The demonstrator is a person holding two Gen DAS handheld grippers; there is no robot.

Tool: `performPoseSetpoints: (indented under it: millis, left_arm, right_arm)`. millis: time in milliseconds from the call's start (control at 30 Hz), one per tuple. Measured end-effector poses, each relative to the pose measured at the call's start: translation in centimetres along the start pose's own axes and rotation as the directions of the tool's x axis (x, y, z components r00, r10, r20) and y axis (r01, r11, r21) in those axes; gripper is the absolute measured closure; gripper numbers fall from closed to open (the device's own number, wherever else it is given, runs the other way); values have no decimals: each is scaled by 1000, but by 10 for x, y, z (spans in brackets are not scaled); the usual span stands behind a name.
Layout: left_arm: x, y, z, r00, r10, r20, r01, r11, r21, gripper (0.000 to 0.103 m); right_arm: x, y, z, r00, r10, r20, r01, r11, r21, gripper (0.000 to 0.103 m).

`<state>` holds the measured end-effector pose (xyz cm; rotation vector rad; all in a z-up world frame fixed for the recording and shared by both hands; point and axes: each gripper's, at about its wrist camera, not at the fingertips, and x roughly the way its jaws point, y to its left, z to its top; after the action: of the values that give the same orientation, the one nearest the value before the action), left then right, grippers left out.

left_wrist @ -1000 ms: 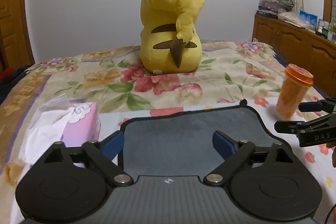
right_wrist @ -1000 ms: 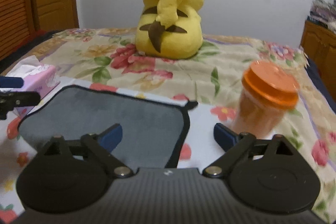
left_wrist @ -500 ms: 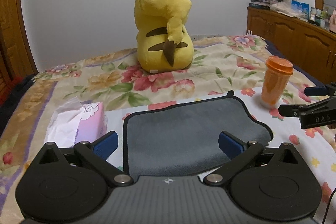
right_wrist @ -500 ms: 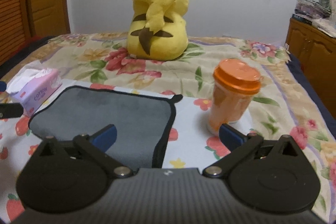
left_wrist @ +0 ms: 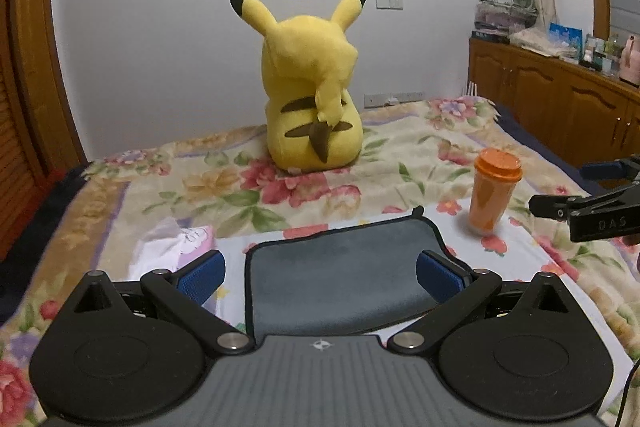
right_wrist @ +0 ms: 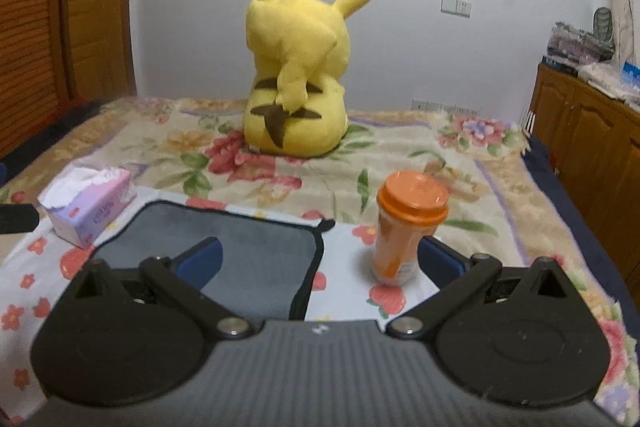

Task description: Fold towel

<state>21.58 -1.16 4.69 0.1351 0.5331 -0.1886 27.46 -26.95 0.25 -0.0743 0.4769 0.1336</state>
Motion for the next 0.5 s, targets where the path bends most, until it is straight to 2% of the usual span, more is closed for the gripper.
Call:
performPoseSetpoints:
  millis: [300,500]
  left_arm:
    - [-50,-5,4,1000,-7,14,7,1000,1,0]
    - [-84,-9,0,999,16,31,-16,1000,-2,0]
  right_arm:
    - [-42,6,12,999,16,39,-16,1000,1,0]
    - [-72,8,9,998,31,53,-32,999,8,0]
